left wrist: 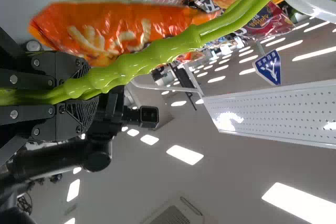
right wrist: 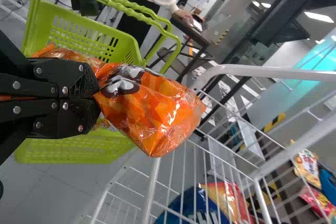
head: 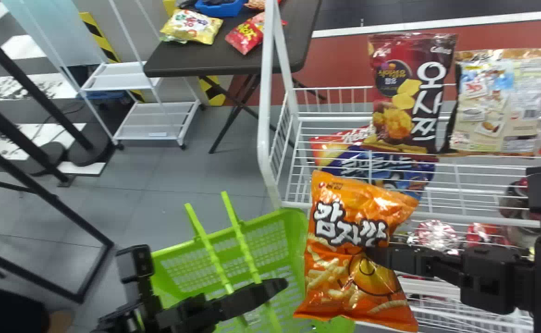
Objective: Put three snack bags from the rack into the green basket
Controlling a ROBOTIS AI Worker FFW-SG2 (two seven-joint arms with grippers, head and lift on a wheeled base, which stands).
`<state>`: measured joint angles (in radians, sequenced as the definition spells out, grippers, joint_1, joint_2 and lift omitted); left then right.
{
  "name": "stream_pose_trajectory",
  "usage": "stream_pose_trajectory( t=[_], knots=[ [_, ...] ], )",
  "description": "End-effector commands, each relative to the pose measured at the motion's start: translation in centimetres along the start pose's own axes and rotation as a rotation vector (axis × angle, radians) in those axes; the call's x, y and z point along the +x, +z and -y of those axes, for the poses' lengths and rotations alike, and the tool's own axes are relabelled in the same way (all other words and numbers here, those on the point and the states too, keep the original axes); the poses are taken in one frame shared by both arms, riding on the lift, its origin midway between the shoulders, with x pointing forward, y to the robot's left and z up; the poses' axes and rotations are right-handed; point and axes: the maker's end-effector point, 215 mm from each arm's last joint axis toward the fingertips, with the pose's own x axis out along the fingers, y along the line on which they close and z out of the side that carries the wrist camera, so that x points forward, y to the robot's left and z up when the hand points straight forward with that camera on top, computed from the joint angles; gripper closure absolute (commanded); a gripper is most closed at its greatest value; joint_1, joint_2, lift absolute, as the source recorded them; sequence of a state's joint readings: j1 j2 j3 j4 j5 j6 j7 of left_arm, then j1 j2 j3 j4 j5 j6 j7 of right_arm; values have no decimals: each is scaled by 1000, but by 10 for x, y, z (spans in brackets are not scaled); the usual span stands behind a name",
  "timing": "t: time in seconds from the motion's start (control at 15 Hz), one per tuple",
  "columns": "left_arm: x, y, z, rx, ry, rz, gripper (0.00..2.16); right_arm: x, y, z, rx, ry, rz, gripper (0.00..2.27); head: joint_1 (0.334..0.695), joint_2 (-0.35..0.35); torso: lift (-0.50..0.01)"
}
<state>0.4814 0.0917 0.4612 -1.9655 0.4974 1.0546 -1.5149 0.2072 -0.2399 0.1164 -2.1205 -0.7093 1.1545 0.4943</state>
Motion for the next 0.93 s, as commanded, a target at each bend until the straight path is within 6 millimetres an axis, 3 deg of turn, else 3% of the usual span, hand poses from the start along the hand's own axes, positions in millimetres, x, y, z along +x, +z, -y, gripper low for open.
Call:
stream_pose_trajectory(
  t=[0.0,0.4,0.73,0.8,0.87],
  knots=[
    [1,-3,6,-7,-7,-5,2148,27,-14,-5,9,22,-43,2250,695,341,0],
    [11,-10,20,-53,-76,-6,2148,76,-34,-27,-38,43,-128,2250,695,350,0],
    [20,-16,24,-67,-105,-23,2148,101,-46,-38,-51,60,-167,2186,695,350,0],
    [21,-16,24,-66,-105,-24,2145,103,-47,-39,-54,63,-167,1953,695,350,0],
    [20,-16,25,-65,-105,-22,2148,104,-47,-39,-57,63,-164,1268,695,350,0]
  ],
)
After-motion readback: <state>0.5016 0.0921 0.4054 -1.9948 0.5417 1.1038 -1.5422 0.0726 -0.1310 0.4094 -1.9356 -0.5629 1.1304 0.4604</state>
